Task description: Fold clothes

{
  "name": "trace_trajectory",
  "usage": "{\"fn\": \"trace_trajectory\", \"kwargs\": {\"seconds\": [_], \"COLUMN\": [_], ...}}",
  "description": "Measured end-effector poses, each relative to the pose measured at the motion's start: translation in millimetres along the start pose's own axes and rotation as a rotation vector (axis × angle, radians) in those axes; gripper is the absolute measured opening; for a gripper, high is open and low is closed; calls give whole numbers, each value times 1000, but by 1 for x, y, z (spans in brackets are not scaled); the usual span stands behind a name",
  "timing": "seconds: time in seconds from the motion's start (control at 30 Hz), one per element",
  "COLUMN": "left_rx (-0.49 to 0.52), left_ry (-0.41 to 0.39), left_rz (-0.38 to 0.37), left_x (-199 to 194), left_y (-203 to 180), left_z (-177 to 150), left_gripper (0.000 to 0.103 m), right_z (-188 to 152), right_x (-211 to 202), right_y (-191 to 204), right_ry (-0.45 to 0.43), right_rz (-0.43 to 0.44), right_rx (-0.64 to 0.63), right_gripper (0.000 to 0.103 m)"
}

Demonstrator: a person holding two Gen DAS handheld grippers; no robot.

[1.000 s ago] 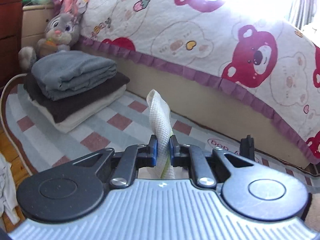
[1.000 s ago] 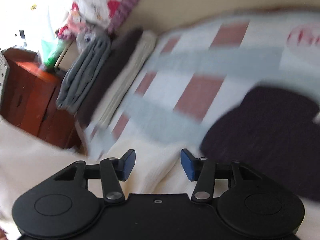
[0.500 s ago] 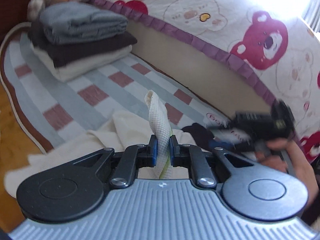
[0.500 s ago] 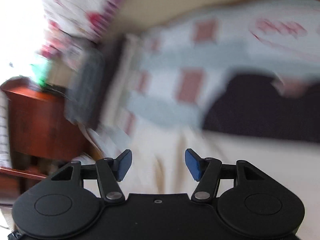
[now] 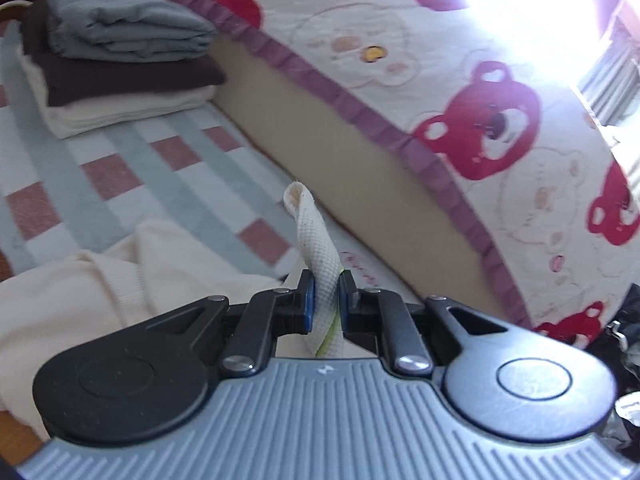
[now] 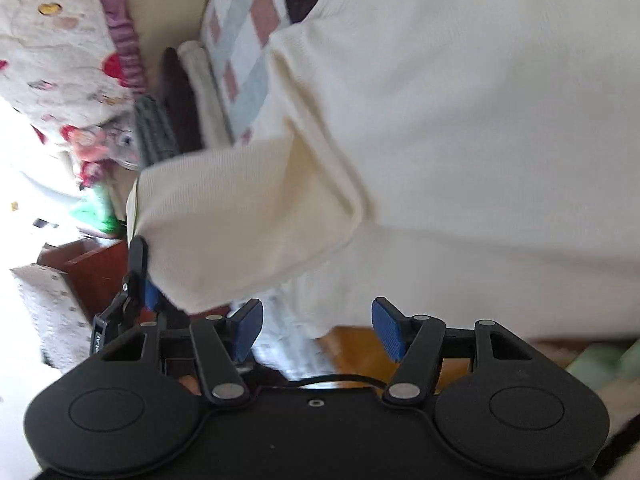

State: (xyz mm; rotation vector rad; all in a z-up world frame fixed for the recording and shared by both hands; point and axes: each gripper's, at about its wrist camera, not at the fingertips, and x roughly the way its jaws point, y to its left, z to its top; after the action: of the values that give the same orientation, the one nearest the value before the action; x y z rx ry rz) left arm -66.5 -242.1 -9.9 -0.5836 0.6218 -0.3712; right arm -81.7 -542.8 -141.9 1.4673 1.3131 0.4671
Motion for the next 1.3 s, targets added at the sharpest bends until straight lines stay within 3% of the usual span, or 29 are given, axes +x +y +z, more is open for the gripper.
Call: {"fn": "trace_trajectory", "kwargs": {"seconds": [0.1, 0.23, 0.37, 0.43, 0.53, 0.57, 0.6, 0.63, 0.67, 0.73, 0.83, 0.9, 1.0, 1.1, 1.17, 1.3], "left_rx": [43, 74, 45, 26, 1, 10, 29, 64, 109, 151, 139, 132, 115, 73, 96, 182], "left_ry": [-45, -120, -141, -158, -179, -185, -177, -140, -77, 31, 103, 112, 163, 232, 248, 250], "left_rz": [-46, -74, -102, -107, -120, -119, -105, -87, -64, -18, 8, 36, 118, 173, 200, 226], "left_x": [-14, -37, -48, -50, -57, -60, -62, -62, -61, -62, -76, -88, -87, -59, -32, 25], "left_y": [-15, -24, -21, -20, -18, -18, -20, -21, -23, -21, 1, 19, 50, 75, 82, 91], "left_z": [-2, -6, -13, -17, -21, -22, -22, -20, -18, -12, -5, -3, -4, -3, 2, 24], "left_gripper": [12, 12, 12, 12, 12, 12, 12, 12, 13, 24, 34, 44, 46, 46, 46, 51], "right_z": [-12, -22, -33, -39, -37, -36, -35, -29, -23, -14, -23, -39, -39, 1, 21, 36], "right_x": [-1, 5, 9, 16, 19, 20, 21, 22, 21, 15, 3, 4, 6, 4, 8, 5], "right_y": [2, 3, 5, 2, 15, 21, 27, 41, 61, 105, 163, 189, 180, 139, 112, 103], "right_ry": [-32, 1, -42, -21, -31, -37, -43, -36, -34, -55, -88, -33, 124, 123, 87, 62], "right_rz": [101, 218, 272, 315, 316, 313, 310, 294, 231, 37, -255, -435, -698, -910, -1128, -1151], "right_rx": [24, 106, 166, 240, 225, 214, 202, 123, 5, -255, -715, -1020, -1245, -1164, -1176, -1138], "right_gripper": [68, 69, 71, 71, 71, 63, 47, 14, 6, 6, 6, 5, 5, 5, 5, 5]}}
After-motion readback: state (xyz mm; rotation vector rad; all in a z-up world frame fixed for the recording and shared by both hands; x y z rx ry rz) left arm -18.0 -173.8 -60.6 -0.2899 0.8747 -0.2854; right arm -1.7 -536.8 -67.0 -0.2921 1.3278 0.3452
